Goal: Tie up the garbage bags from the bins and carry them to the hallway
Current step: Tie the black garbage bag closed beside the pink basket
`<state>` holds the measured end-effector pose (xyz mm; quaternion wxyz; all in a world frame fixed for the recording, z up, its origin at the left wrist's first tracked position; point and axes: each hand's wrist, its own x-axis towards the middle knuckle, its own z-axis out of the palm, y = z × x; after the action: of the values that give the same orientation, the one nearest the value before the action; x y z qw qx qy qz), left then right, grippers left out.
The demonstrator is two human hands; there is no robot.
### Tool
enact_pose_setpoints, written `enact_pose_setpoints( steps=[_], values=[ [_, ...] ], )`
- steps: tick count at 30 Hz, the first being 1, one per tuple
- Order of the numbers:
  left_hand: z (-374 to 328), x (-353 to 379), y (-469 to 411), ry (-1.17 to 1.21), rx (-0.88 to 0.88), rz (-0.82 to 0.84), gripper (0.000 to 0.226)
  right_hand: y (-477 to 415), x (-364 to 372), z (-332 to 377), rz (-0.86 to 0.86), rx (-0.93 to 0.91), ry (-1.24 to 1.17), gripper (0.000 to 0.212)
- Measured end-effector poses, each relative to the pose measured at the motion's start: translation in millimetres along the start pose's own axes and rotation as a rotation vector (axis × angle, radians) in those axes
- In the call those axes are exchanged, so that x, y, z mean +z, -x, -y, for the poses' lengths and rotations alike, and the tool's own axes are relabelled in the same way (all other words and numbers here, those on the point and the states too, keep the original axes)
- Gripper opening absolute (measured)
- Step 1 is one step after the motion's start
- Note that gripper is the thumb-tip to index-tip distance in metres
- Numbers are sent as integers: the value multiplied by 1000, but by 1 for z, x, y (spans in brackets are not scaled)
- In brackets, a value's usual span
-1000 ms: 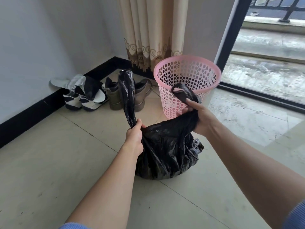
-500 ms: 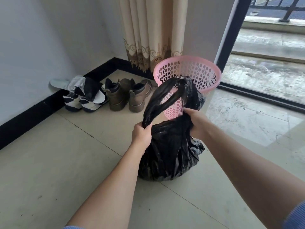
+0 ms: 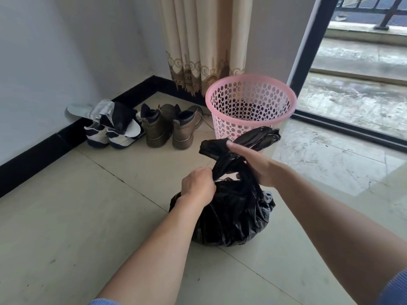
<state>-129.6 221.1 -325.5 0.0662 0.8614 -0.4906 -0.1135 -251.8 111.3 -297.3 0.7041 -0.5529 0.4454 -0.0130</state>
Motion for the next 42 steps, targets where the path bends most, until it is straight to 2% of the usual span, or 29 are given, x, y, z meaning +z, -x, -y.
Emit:
enact_pose_setpoints(
  steps=[1, 2, 4, 6, 8, 9, 11, 13, 15, 19, 22, 24, 25, 27, 29, 31, 32, 33, 35, 38, 40, 42],
  values=[
    [-1, 2, 1, 16, 46, 7, 18, -4, 1, 0, -79, -6, -66, 87],
    [-2, 5, 0, 59, 78, 35, 17, -9, 0, 0, -195, -16, -160, 82],
    [-2, 9, -1, 280, 78, 139, 19, -23, -7, -3, -349, -4, -351, 58],
    [2, 8, -3, 766, -17, 273, 20, -19, -14, -3, -268, 2, -504, 33],
    [9, -2, -4, 1285, -165, 397, 25, -9, -20, -2, -110, -36, -559, 30],
    [13, -6, -4, 1457, -205, 454, 26, -5, -22, -2, -63, -52, -555, 31],
    [18, -12, -4, 1598, -265, 546, 21, 2, -22, 0, 29, -72, -527, 35],
    [20, -12, -6, 1636, -338, 582, 24, 5, -19, 0, 88, -88, -441, 38],
    [21, -10, -8, 1654, -388, 544, 27, 4, -16, 2, 117, -81, -283, 35],
    [26, -7, -13, 1735, -528, 474, 26, -3, -11, -1, -120, -100, 205, 32],
    [29, -10, -11, 1746, -365, 610, 17, -11, -11, -7, -260, -158, 317, 28],
    [28, -11, -8, 1561, -218, 674, 26, -14, -15, -8, -331, -174, 291, 26],
    [26, -10, -9, 1448, -184, 634, 24, -15, -17, -9, -360, -178, 269, 27],
    [20, -7, -9, 1299, -204, 454, 9, -17, -19, -11, -393, -187, 203, 30],
    [18, 1, -14, 1152, -290, 257, 9, -17, -17, -13, -371, -214, 121, 30],
    [21, 10, -20, 850, -390, 58, 15, -16, -11, -16, -332, -222, 85, 27],
    [21, 10, -20, 718, -430, -2, 16, -16, -8, -18, -322, -215, 84, 28],
    [21, 8, -18, 697, -447, -37, 16, -17, -6, -20, -323, -218, 90, 28],
    [20, 5, -15, 953, -430, 57, 15, -18, -4, -22, -373, -245, 131, 25],
    [20, -8, -12, 1347, -337, 404, 12, -16, -8, -20, -496, -281, 233, 27],
    [23, -16, -10, 1428, -259, 550, 19, -17, -9, -19, -542, -295, 287, 32],
    [22, -14, -10, 1332, -204, 498, 22, -17, -7, -19, -559, -300, 322, 37]
  ],
)
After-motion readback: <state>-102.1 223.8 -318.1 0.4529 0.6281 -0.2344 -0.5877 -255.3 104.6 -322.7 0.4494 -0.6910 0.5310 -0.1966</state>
